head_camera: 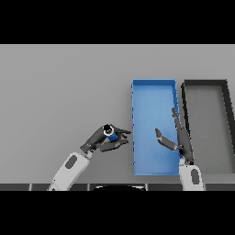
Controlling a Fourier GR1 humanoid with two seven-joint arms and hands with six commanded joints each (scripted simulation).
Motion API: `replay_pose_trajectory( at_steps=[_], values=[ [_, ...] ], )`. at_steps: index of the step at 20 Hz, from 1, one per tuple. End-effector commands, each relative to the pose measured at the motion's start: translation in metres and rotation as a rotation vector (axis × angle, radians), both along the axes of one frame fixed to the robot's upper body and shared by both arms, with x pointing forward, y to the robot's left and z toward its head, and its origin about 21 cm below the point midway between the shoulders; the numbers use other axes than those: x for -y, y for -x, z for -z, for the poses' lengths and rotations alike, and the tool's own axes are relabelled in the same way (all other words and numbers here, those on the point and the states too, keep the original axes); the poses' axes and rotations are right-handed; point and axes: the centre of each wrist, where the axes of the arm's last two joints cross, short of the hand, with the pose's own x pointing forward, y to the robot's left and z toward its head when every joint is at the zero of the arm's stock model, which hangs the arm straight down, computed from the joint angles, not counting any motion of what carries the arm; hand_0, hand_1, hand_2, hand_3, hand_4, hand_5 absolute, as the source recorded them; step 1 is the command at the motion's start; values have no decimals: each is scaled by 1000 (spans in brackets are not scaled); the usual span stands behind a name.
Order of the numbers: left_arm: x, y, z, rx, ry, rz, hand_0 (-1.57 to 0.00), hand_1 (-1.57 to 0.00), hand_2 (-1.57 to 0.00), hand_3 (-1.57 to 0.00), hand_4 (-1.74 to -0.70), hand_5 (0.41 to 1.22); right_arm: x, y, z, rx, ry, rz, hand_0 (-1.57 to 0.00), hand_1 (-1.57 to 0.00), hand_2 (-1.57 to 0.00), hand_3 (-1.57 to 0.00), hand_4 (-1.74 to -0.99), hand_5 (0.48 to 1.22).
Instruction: Pick up the blue pipe and place it into the blue bin.
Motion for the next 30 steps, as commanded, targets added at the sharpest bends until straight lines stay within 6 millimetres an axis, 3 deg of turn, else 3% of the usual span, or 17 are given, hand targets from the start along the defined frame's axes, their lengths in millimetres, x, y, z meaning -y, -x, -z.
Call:
replay_pose_trajectory(
  at_steps=[1,2,7,11,13,16,18,20,26,30],
  values=[
    [2,0,-4,12,2,14,-1554,-1556,-1558,-1558,-1465,1215,1,2,3,0,3,-3,1,1,1,1,-1184,643],
    [9,0,-8,11,-1,33,-1557,-1559,-1561,-1560,-1466,1217,2,-2,-1,2,5,1,1,1,1,1,-1176,643],
    [11,4,-23,30,-12,56,-1566,-1567,-1568,-1568,-1467,1220,6,3,4,14,11,-1,1,1,1,1,-1151,643],
    [10,1,-19,15,-36,49,-1569,-1569,-1570,-1570,-1466,1220,-9,45,6,78,30,126,1,1,1,1,-1138,643],
    [7,0,-19,28,-32,45,-1570,-1570,-1570,-1570,-1466,1220,-21,71,1,92,50,236,1,1,1,1,-1188,643],
    [14,4,-16,21,-27,66,-1570,-1570,-1571,-1571,-1467,1220,-29,91,-11,127,55,295,1,1,-20,1,-1187,642],
    [11,4,-18,24,-27,66,-1571,-1571,-1571,-1571,-1467,1221,-29,90,-22,167,-80,196,1,-12,-67,0,-1198,641],
    [8,3,-20,24,-19,68,-1571,-1571,-1571,-1571,-1467,1221,-26,89,-35,59,-143,77,1,-25,-106,-1,-1209,609],
    [11,3,-21,20,-42,73,-1571,-1571,-1571,-1571,-1467,1221,-34,52,-89,5,-127,-249,1,-9,-104,0,-1255,560],
    [15,-1,-22,23,-63,69,-1571,-1571,-1571,-1571,-1467,1221,-61,37,-124,12,-16,-408,1,-3,-66,1,-1291,558]
  ],
)
